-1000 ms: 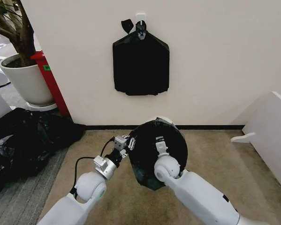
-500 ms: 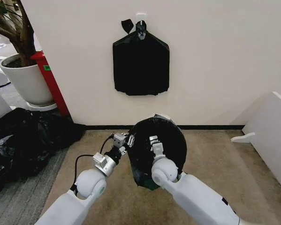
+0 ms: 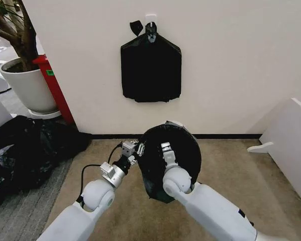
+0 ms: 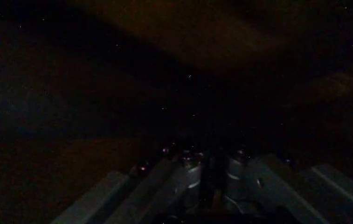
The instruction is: Place the garbage bag over the trash bin.
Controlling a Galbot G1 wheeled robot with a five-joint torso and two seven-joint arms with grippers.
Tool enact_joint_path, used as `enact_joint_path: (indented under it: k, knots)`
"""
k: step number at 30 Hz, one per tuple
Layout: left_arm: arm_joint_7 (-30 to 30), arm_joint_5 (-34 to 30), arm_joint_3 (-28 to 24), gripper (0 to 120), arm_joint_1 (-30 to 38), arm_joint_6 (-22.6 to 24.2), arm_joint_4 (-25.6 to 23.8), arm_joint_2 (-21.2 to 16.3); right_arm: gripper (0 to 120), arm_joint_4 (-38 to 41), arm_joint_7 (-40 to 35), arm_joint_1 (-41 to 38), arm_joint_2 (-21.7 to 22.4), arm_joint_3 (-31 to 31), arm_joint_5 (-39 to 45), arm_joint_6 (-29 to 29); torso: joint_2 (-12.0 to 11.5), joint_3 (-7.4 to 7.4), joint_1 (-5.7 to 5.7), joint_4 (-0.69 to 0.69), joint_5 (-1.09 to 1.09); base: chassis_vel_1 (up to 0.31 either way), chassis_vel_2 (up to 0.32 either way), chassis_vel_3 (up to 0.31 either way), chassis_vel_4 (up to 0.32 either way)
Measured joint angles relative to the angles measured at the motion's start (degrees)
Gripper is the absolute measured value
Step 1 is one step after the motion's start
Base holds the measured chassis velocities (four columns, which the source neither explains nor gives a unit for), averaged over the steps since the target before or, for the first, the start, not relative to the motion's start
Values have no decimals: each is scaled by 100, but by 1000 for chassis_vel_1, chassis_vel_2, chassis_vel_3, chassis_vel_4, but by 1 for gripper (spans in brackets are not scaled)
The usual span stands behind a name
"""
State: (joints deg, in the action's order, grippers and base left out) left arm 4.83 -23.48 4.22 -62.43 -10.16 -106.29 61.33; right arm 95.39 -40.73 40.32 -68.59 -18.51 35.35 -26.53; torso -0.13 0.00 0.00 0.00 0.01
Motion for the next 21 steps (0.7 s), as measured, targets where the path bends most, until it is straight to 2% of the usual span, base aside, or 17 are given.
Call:
enact_joint_path:
  k: [11, 17, 21]
  knots:
    - [22, 14, 5, 1, -49, 0, -17, 8, 0, -253, -704, -198, -48, 239, 396, -654, 0, 0, 0, 0, 0, 0, 0, 0, 0]
    - [26, 10, 0, 1, -54, 1, -4, 39, 0, -45, -683, -89, -10, 218, 396, -556, 0, 0, 0, -1, 0, 0, 0, 0, 0]
    - [39, 25, -7, 1, -47, 11, 21, 29, 0, 110, -285, -70, 29, -3, 226, -169, 0, 0, 0, 0, 0, 0, 0, 0, 0]
